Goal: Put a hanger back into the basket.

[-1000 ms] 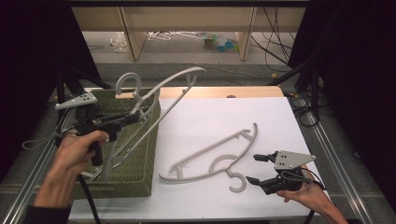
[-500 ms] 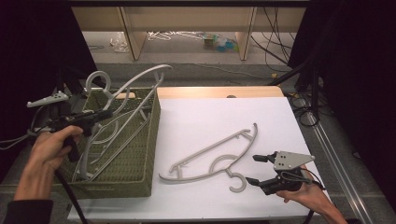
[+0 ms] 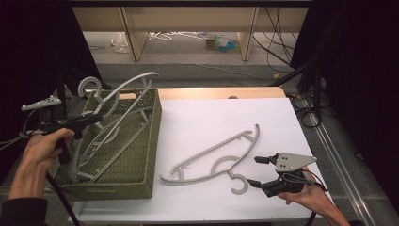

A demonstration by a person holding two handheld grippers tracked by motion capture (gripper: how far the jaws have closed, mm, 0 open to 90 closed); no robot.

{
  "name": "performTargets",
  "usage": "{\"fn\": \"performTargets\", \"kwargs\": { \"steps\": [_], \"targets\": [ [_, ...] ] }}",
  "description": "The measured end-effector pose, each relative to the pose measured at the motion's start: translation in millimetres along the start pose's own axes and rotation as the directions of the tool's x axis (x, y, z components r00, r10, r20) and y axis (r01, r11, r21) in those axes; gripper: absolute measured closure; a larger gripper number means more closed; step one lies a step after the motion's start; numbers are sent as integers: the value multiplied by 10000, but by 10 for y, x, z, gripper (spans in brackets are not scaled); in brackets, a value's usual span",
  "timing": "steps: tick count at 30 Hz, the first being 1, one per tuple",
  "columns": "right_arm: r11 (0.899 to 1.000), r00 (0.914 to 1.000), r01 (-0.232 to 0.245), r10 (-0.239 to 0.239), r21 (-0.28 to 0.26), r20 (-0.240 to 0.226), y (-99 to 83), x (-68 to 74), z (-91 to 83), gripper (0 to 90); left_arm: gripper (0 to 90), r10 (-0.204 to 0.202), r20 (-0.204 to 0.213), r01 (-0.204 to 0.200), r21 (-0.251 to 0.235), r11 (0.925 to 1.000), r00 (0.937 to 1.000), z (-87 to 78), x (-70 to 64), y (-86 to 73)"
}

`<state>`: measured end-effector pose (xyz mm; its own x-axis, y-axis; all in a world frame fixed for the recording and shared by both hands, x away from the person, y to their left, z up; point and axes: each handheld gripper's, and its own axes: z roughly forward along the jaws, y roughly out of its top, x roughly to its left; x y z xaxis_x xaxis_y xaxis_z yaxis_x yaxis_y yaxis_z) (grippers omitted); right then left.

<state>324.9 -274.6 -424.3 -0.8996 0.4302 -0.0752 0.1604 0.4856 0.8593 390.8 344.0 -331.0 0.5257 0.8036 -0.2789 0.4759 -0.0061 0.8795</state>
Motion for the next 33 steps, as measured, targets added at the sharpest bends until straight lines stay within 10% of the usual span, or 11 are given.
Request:
{"fn": "performTargets", "kwargs": {
  "steps": [22,33],
  "targets": [
    [10000,10000,61,-61,37,-29,-6,1,14,243,790,-434,-282,456,836,9955,9987,49,241,-338],
    [9999,9999,112,-112,80,1,-10,-5,11,245,788,-952,-684,1055,1685,9800,9931,234,310,-464]
  ]
}}
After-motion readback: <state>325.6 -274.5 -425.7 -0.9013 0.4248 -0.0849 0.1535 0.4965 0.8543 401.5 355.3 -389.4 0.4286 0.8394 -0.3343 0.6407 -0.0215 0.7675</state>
